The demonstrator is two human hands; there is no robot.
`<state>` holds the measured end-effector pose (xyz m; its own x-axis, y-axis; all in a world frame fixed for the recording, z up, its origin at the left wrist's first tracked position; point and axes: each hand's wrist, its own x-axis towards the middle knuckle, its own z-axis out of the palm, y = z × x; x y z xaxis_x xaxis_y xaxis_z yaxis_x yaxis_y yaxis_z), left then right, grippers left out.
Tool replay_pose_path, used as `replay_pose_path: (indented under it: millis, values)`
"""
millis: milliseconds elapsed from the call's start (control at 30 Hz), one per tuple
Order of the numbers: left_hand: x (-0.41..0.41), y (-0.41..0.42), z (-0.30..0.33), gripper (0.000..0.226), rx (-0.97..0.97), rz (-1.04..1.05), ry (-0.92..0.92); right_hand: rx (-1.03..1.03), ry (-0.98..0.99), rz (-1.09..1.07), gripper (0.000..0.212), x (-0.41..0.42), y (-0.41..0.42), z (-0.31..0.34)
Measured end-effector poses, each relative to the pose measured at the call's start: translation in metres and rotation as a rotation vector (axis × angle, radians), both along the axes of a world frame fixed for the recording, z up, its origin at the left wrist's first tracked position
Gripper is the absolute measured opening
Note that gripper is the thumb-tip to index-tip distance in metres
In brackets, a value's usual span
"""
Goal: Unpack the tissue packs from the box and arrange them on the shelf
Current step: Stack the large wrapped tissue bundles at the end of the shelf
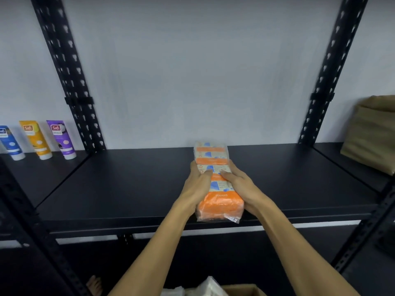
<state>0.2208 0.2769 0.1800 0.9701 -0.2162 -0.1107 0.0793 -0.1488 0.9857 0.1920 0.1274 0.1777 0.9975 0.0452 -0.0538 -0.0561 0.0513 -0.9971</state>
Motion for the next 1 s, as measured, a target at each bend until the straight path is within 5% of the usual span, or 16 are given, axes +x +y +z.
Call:
replay_pose_path:
  millis: [100, 233, 400, 500, 600, 800, 900, 1000]
  values:
    - [0.011, 0.015, 0.011, 0.036, 0.046, -0.085, 0.043, -0.123, 0.016, 0.016, 0.032, 0.003, -0.002, 0.007]
    - [0.037, 0.023, 0.028, 0.061, 0.12, -0.065, -0.016, -0.148, -0.018, -0.266, 0.026, 0.018, -0.008, 0.015]
    - [0.051, 0.0, 0.025, 0.03, 0.0, 0.009, -0.001, -0.035, -0.014, -0.296, 0.011, 0.049, 0.001, 0.024]
    - [0.062, -0.009, 0.006, 0.041, 0.101, 0.05, -0.091, -0.144, 0.035, -0.18, 0.046, 0.061, 0.005, 0.023]
    - [0.068, -0.009, -0.004, 0.045, 0.148, 0.064, -0.148, -0.219, 0.012, -0.132, 0.053, 0.07, 0.001, 0.017]
    - [0.054, -0.005, -0.012, 0.023, -0.245, 0.116, -0.031, -0.162, 0.005, -0.101, 0.055, 0.072, -0.001, 0.014]
    - [0.065, -0.003, -0.009, 0.034, -0.098, 0.034, -0.058, -0.193, 0.003, -0.119, 0.052, 0.067, -0.002, 0.016]
    - [0.093, 0.001, -0.012, 0.064, 0.181, -0.018, -0.131, -0.513, -0.047, -0.149, 0.037, 0.061, -0.004, 0.03]
